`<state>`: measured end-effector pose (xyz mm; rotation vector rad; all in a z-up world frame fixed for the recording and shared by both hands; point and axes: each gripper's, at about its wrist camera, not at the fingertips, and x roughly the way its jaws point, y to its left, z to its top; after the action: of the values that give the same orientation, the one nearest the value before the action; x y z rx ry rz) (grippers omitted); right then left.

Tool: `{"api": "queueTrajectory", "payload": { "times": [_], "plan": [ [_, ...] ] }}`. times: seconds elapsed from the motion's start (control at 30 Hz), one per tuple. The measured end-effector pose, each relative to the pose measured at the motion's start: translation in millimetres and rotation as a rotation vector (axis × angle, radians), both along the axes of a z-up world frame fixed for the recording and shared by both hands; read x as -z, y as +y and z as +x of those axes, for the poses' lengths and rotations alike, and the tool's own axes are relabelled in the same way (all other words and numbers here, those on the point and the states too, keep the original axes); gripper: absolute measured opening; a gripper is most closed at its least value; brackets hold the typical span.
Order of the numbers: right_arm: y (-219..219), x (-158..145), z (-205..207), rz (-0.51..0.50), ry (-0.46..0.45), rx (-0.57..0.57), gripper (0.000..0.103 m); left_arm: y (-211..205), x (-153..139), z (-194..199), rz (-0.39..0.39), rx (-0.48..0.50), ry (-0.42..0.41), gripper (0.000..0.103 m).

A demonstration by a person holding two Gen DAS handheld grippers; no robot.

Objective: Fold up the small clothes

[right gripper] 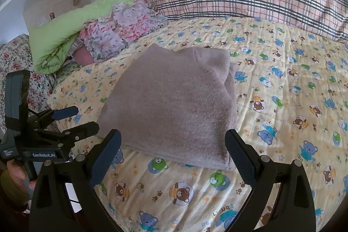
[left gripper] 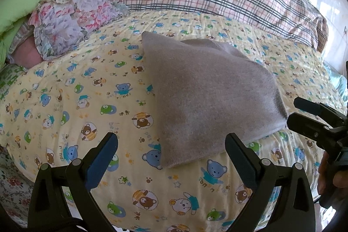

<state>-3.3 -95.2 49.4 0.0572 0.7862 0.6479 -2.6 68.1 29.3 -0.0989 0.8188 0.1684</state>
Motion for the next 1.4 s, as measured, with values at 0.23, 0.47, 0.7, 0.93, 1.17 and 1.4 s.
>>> {"api": "queueTrajectory", "payload": {
  "times": [0.23,0.47,0.7,0.93,1.17,1.4],
  "plan": [
    [4,-1,2,0.003,0.002,-0.004,0.096,2,1,2,0.003,0.003,0.011,0.099],
    [4,-1,3,0.006,0.003,-0.003,0.096,3,3,5,0.012,0.005,0.025,0.099],
    [7,-3,4,0.009,-0.001,-0.006,0.096,4,3,7,0.022,0.004,0.026,0.099],
    [10,-5,7,0.012,-0.004,-0.010,0.096,5,0,9,0.031,0.006,0.018,0.099],
    [11,-6,8,0.015,-0.008,-0.010,0.096,5,-2,11,0.024,-0.001,0.017,0.099],
    [12,-7,9,0.017,-0.009,-0.013,0.096,5,-3,13,0.027,0.002,0.011,0.099]
  ]
}}
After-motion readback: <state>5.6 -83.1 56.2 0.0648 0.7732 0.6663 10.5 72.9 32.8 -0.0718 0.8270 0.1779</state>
